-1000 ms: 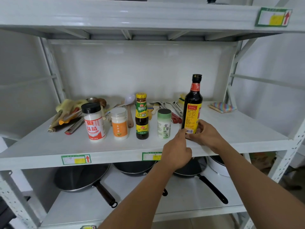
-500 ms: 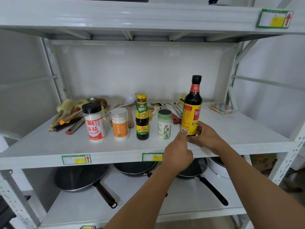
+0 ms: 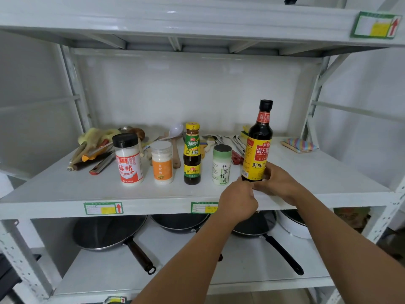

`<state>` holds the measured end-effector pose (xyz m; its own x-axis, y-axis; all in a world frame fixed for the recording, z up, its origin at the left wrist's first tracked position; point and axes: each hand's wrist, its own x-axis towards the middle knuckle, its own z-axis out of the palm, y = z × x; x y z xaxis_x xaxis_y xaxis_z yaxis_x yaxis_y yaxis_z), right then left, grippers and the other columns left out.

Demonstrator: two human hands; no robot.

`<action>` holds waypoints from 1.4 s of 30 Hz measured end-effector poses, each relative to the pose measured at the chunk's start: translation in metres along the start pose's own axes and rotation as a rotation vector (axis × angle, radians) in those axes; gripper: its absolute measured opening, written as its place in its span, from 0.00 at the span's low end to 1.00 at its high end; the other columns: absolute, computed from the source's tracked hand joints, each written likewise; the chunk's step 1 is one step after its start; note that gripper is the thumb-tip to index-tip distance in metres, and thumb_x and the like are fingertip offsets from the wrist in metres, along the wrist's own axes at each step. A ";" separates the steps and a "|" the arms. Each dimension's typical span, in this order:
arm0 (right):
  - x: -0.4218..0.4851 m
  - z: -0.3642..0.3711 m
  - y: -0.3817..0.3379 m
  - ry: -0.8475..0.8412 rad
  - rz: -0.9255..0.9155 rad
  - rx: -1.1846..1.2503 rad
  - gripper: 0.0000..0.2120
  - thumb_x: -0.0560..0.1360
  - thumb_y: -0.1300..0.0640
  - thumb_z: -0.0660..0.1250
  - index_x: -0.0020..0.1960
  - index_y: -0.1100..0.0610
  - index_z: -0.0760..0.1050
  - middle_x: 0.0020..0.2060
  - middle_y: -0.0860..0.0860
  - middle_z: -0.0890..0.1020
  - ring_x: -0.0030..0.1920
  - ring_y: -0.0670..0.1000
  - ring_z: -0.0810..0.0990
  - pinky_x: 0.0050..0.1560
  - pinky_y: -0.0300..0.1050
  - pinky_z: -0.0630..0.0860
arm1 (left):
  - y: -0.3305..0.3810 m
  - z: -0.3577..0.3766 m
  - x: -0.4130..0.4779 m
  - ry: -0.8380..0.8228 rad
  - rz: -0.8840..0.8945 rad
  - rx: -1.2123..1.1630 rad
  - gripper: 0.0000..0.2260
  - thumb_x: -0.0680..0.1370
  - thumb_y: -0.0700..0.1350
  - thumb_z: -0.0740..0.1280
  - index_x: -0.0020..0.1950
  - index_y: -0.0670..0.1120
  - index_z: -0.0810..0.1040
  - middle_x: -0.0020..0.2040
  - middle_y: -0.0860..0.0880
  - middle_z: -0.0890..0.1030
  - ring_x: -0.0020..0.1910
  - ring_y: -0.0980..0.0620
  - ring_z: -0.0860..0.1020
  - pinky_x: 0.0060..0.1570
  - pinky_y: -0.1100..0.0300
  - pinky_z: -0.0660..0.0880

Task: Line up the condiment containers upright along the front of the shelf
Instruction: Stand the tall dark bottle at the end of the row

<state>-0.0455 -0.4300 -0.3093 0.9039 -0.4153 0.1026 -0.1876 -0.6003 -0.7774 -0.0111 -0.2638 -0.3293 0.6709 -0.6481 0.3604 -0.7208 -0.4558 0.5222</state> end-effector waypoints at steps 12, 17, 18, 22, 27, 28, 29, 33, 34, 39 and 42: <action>-0.001 0.010 -0.006 0.094 0.012 -0.070 0.39 0.69 0.47 0.82 0.74 0.52 0.70 0.67 0.53 0.81 0.62 0.54 0.80 0.63 0.50 0.78 | 0.001 -0.004 0.002 -0.039 -0.001 0.024 0.02 0.79 0.42 0.62 0.47 0.45 0.73 0.48 0.45 0.73 0.48 0.44 0.78 0.44 0.54 0.72; -0.003 0.011 -0.009 0.097 0.004 -0.077 0.39 0.69 0.47 0.82 0.74 0.52 0.69 0.68 0.53 0.80 0.60 0.52 0.80 0.62 0.49 0.78 | -0.001 0.000 0.002 -0.028 0.003 0.021 0.02 0.79 0.41 0.63 0.46 0.46 0.72 0.48 0.46 0.73 0.48 0.45 0.77 0.43 0.56 0.71; -0.003 0.011 -0.010 0.100 0.001 -0.083 0.39 0.70 0.47 0.82 0.75 0.53 0.69 0.68 0.53 0.80 0.59 0.51 0.79 0.60 0.47 0.76 | -0.001 0.000 0.003 -0.027 0.002 0.023 0.02 0.79 0.41 0.63 0.46 0.46 0.72 0.48 0.45 0.73 0.47 0.45 0.77 0.43 0.56 0.71; -0.004 0.012 -0.011 0.117 0.000 -0.109 0.38 0.71 0.48 0.81 0.74 0.55 0.69 0.67 0.54 0.80 0.57 0.50 0.77 0.57 0.45 0.74 | 0.000 0.000 0.004 -0.035 0.003 0.022 0.03 0.79 0.41 0.63 0.45 0.46 0.72 0.47 0.46 0.72 0.46 0.46 0.76 0.42 0.56 0.69; -0.003 0.010 -0.010 0.109 0.015 -0.106 0.39 0.70 0.47 0.82 0.75 0.54 0.69 0.67 0.54 0.80 0.61 0.54 0.80 0.63 0.50 0.78 | 0.001 -0.001 0.002 -0.031 0.008 0.020 0.02 0.79 0.40 0.64 0.46 0.46 0.73 0.49 0.46 0.74 0.47 0.48 0.76 0.42 0.57 0.70; -0.003 0.010 -0.009 0.107 0.018 -0.107 0.39 0.70 0.47 0.82 0.75 0.54 0.69 0.67 0.54 0.80 0.62 0.54 0.80 0.64 0.52 0.79 | 0.001 -0.001 0.001 -0.030 0.005 0.020 0.02 0.79 0.40 0.64 0.46 0.46 0.73 0.49 0.45 0.75 0.47 0.48 0.76 0.43 0.57 0.71; -0.003 0.010 -0.009 0.106 0.020 -0.109 0.39 0.70 0.47 0.82 0.75 0.54 0.69 0.67 0.54 0.80 0.62 0.55 0.80 0.65 0.52 0.79 | 0.001 0.000 0.001 -0.029 0.003 0.020 0.02 0.78 0.40 0.64 0.47 0.45 0.74 0.49 0.45 0.75 0.47 0.48 0.77 0.43 0.57 0.72; -0.004 0.009 -0.009 0.098 0.021 -0.107 0.39 0.70 0.47 0.82 0.75 0.54 0.68 0.67 0.54 0.80 0.63 0.55 0.80 0.65 0.52 0.78 | 0.001 0.000 0.000 -0.020 -0.009 0.019 0.01 0.77 0.39 0.64 0.46 0.44 0.75 0.49 0.44 0.76 0.46 0.47 0.77 0.43 0.55 0.75; -0.004 0.009 -0.009 0.098 0.020 -0.106 0.39 0.70 0.47 0.82 0.75 0.54 0.68 0.67 0.54 0.80 0.63 0.55 0.80 0.65 0.52 0.78 | 0.001 0.000 0.000 -0.016 -0.009 0.020 0.01 0.77 0.39 0.64 0.46 0.44 0.76 0.49 0.44 0.76 0.46 0.47 0.77 0.43 0.56 0.74; -0.004 0.010 -0.009 0.092 0.019 -0.121 0.39 0.71 0.46 0.81 0.76 0.53 0.68 0.70 0.53 0.79 0.65 0.55 0.79 0.65 0.51 0.77 | 0.002 0.002 -0.001 0.002 -0.006 0.031 0.02 0.77 0.39 0.64 0.46 0.46 0.73 0.49 0.44 0.76 0.47 0.47 0.77 0.42 0.57 0.71; -0.005 0.012 -0.008 0.090 0.012 -0.120 0.38 0.72 0.46 0.80 0.76 0.53 0.68 0.70 0.53 0.79 0.64 0.53 0.78 0.63 0.49 0.76 | 0.001 0.004 0.001 0.010 -0.013 0.036 0.02 0.78 0.39 0.64 0.49 0.43 0.76 0.50 0.43 0.77 0.47 0.46 0.77 0.42 0.57 0.71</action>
<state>-0.0437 -0.4150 -0.3108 0.8644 -0.4788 0.1533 -0.2474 -0.6706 -0.6993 -0.0123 -0.2670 -0.3314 0.6820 -0.6356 0.3619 -0.7176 -0.4861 0.4987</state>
